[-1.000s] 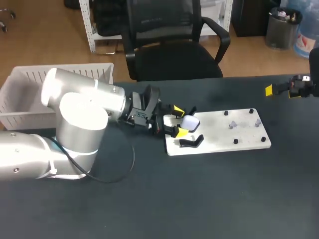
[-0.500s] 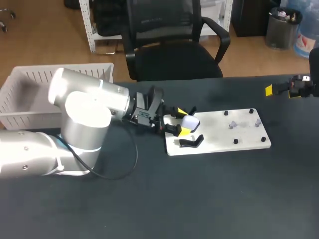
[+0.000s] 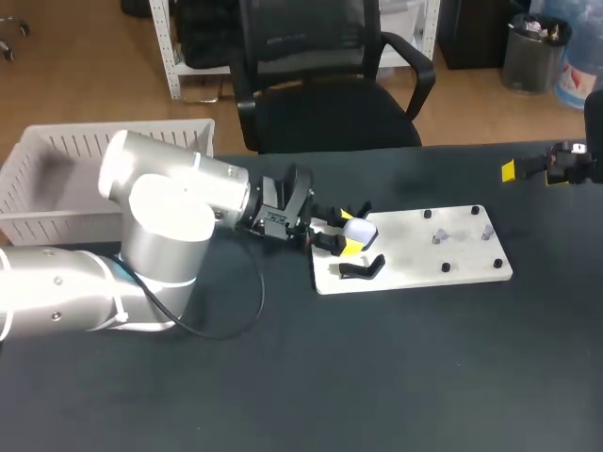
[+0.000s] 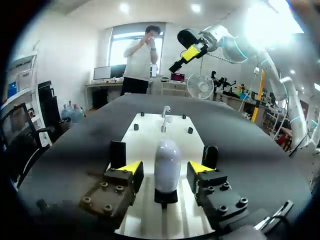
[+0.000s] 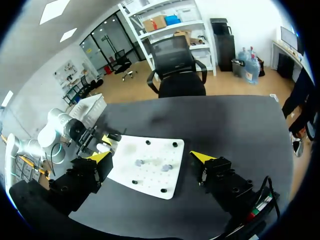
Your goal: Pick up each earbud case from the left stands, insert the matching earbuds, close the lid, and place the case in the box.
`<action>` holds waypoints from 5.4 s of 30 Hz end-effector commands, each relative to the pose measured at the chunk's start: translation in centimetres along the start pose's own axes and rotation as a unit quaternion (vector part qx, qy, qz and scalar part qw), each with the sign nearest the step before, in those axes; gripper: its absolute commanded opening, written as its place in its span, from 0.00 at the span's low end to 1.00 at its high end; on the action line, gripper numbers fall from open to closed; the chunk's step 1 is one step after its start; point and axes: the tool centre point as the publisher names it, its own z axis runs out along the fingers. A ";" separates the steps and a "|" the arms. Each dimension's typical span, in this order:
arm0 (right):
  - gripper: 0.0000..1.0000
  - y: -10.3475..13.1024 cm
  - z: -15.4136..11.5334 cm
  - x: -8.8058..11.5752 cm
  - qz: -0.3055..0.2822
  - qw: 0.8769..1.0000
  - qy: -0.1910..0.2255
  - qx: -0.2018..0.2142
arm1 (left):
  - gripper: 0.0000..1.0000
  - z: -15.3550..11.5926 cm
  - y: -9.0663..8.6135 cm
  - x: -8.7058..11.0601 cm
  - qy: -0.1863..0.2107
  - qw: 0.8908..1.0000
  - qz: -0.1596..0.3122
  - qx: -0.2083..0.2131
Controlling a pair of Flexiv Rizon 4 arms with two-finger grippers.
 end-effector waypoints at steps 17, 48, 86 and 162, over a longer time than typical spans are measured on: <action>1.00 0.0 0.0 0.0 0.000 1.000 0.000 0.000 | 0.42 0.3 0.5 0.4 0.000 1.000 -0.007 0.003; 1.00 0.0 0.0 0.0 0.000 1.000 0.000 0.000 | 0.00 -1.6 -0.1 -1.8 -0.030 0.999 0.010 0.000; 1.00 8.9 2.5 1.5 -0.067 0.994 0.047 -0.079 | 0.00 -0.9 1.3 -11.2 -0.041 0.995 0.094 -0.015; 1.00 3.8 2.1 2.8 -0.095 0.979 0.143 0.108 | 0.00 -1.6 -2.2 -13.2 -0.192 0.979 0.072 -0.007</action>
